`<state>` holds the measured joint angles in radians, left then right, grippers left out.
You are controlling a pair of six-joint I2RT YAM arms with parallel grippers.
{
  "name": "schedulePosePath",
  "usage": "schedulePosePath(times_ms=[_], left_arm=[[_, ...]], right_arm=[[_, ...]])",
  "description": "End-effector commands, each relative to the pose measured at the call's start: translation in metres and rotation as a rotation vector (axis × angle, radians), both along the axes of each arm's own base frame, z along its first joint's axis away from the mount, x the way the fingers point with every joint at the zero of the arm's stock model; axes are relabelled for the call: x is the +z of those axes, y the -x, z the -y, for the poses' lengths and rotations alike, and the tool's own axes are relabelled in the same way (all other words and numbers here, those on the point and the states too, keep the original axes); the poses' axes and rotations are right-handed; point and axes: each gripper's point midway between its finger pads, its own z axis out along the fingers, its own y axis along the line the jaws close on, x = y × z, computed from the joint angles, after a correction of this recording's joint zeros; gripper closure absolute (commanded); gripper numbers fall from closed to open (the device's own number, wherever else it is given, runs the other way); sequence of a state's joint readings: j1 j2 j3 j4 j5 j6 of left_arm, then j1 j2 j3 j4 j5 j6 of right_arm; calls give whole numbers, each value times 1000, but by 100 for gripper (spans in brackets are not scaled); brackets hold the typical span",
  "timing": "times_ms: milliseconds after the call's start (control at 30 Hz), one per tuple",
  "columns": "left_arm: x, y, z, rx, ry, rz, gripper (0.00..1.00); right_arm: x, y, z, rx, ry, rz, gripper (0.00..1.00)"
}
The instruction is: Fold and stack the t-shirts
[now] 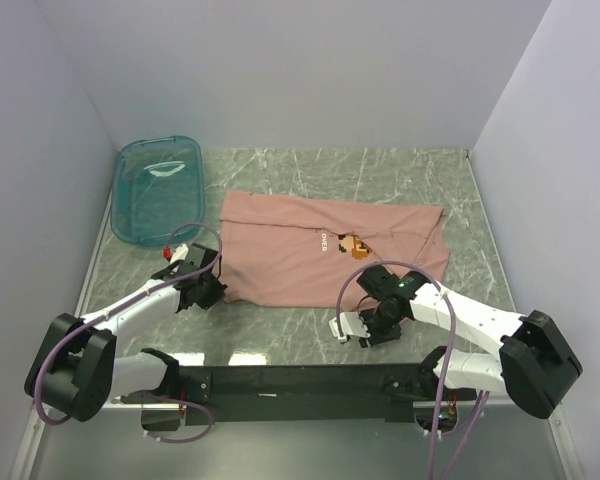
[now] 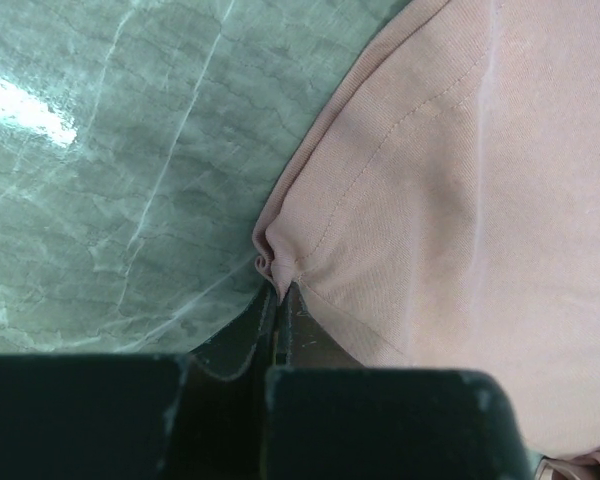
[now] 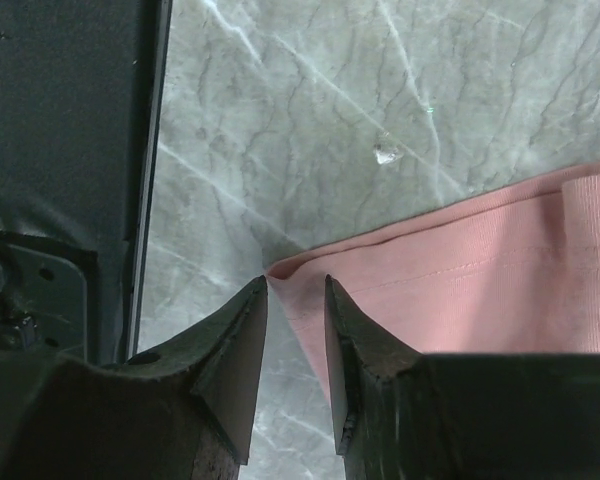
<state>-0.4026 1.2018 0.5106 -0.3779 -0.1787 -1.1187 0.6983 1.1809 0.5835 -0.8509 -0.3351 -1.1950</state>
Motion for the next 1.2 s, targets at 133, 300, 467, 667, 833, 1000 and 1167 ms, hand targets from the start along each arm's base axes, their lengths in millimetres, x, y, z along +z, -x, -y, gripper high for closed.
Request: schedulePosePath(times_ms=[133, 300, 467, 667, 833, 1000, 1167], left_arm=[[-3, 1, 3, -22, 8, -6, 100], [-3, 1, 3, -20, 13, -1, 100], [-3, 2, 3, -21, 18, -1, 100], [-4, 4, 3, -19, 19, -5, 100], [-5, 5, 2, -20, 17, -4, 100], [-5, 7, 3, -26, 25, 0, 100], [-5, 8, 4, -31, 33, 7, 100]], right_arm=[[2, 4, 7, 11, 18, 14, 61], [-5, 1, 5, -1, 17, 18, 59], [-7, 0, 2, -13, 18, 0, 68], [6, 8, 5, -11, -8, 3, 100], [26, 3, 19, -127, -18, 16, 100], [50, 6, 42, -149, -13, 0, 100], [60, 21, 61, -187, -9, -40, 100]])
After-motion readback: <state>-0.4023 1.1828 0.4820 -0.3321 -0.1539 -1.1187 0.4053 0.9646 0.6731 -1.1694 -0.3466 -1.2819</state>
